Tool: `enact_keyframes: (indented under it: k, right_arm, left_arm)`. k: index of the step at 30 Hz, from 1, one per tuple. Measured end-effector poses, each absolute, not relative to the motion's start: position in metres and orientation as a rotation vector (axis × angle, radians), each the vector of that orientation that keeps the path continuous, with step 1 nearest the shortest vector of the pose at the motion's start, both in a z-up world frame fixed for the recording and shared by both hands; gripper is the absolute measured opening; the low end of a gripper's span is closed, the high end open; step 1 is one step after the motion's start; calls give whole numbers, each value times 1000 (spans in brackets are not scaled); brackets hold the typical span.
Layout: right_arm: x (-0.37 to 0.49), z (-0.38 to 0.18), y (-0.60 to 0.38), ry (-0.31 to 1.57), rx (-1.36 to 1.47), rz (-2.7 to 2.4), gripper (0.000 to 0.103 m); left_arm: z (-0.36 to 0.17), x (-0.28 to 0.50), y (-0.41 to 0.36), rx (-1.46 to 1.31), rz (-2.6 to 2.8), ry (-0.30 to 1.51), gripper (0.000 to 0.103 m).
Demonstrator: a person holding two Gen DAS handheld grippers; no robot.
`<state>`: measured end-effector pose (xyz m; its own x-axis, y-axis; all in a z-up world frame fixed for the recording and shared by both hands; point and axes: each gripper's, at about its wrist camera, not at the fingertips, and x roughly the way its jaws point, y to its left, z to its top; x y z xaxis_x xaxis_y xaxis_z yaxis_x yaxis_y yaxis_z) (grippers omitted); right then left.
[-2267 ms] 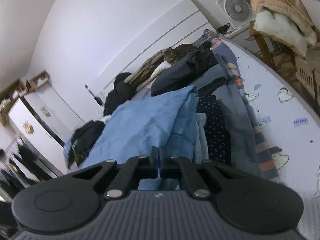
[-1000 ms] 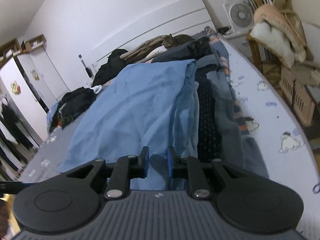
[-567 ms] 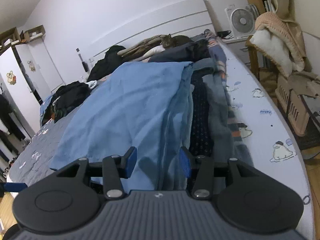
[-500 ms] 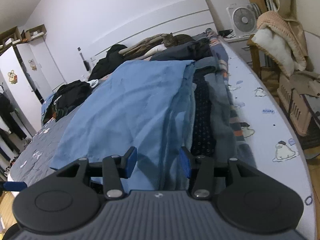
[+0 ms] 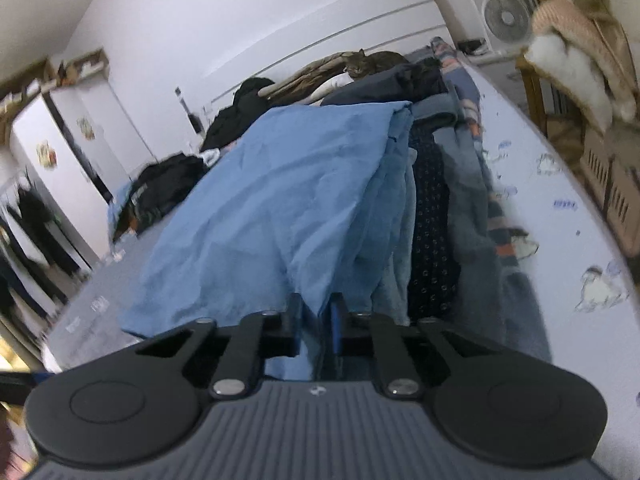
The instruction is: Fold clothes
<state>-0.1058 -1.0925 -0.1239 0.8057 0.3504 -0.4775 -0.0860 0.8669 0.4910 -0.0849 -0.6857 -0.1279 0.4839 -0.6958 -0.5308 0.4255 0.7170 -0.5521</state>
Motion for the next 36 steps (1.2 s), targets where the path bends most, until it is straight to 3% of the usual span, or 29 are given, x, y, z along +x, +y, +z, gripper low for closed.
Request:
enact_keyframes:
  k: [8,14,18,27,30,32,34,36]
  right_arm:
    - [-127,-104,-1111,508,592,242,4]
    - [-113,-120,-1105,658,504,189,8]
    - [-118,-122,-1107,657,499,180,8]
    - [-116,-128,-1108,672,520,167,10]
    - [-115,-130,-1108,677,532,163,10]
    - [-116,-129,-1109,673,537,164,10]
    - [-117,-129,-1108,671,537,166,10]
    - [-117,-129,-1107,670,531,168,9]
  left_arm:
    - [-129,-85,-686,-380,-699,812,81]
    - [-127,-79,-686,-336,-680,779,81]
    - [-134,-56,-676,-350,-632,750,83]
    - [-182,9,-665,-640,-718,829,68]
    - [-193,19,-672,-666,-773,893,56]
    - [-196,21,-676,-645,-779,913,19]
    - [-195,23,-676,-632,-783,912,6]
    - [-191,24,-677,-602,-786,907,3]
